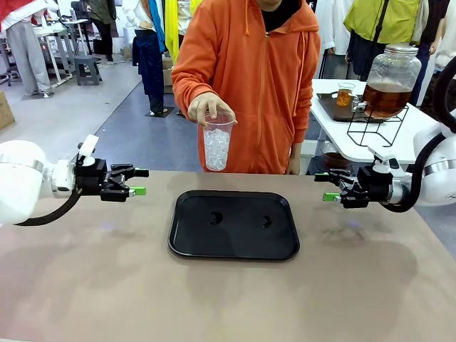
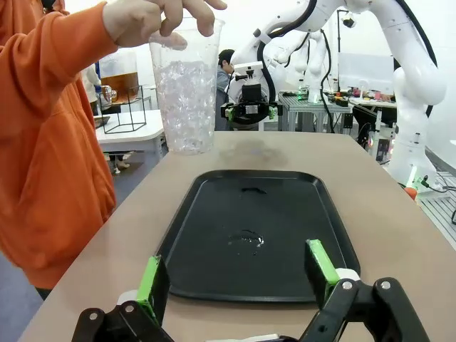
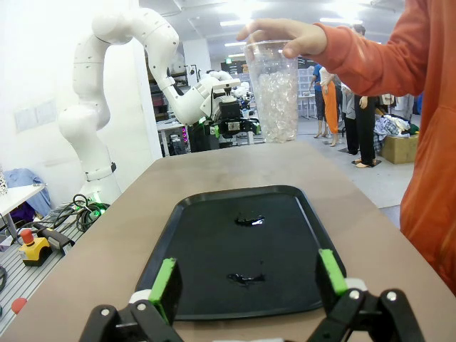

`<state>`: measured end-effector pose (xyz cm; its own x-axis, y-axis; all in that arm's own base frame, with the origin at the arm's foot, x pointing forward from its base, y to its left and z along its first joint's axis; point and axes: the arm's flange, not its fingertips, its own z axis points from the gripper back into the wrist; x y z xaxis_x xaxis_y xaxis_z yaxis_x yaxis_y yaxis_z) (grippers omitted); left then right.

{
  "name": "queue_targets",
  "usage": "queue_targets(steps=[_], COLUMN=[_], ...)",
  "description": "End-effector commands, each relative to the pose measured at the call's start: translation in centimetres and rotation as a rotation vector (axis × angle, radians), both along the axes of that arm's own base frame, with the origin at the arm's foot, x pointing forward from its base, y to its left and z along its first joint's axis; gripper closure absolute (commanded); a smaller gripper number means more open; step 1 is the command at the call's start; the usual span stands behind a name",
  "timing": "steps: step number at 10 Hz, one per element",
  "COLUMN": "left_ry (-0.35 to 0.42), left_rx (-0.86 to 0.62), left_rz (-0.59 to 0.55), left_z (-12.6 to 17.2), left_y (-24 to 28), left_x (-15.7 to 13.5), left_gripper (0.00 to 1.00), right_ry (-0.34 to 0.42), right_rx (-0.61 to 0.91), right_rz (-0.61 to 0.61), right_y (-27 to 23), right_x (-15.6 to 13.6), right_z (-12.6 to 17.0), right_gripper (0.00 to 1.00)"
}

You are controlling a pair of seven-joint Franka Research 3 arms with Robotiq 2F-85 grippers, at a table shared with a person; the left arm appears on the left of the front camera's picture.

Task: Pour the drink into the iced cup.
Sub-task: Open the gripper to release the iced cup you were holding.

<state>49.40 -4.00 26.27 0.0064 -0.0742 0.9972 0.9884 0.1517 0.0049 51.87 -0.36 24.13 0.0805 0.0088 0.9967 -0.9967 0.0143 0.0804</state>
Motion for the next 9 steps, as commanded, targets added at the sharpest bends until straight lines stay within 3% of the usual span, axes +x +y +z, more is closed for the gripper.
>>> queue_targets(steps=[1,9], left_ry=[-0.005,-0.005], left_rx=[-0.002,-0.002], left_rz=[0.005,0.005], left_z=[0.58,0.58], left_y=[-0.25,-0.25], left_x=[-0.02,-0.02], left_gripper=[0.0,0.0], right_ry=[-0.006,-0.006], right_rx=[0.004,0.004], right_rz=[-0.002,-0.002], right_y=[0.07,0.07], right_x=[0.08,0.08], right_z=[0.27,0.27], right_gripper=[0.0,0.0])
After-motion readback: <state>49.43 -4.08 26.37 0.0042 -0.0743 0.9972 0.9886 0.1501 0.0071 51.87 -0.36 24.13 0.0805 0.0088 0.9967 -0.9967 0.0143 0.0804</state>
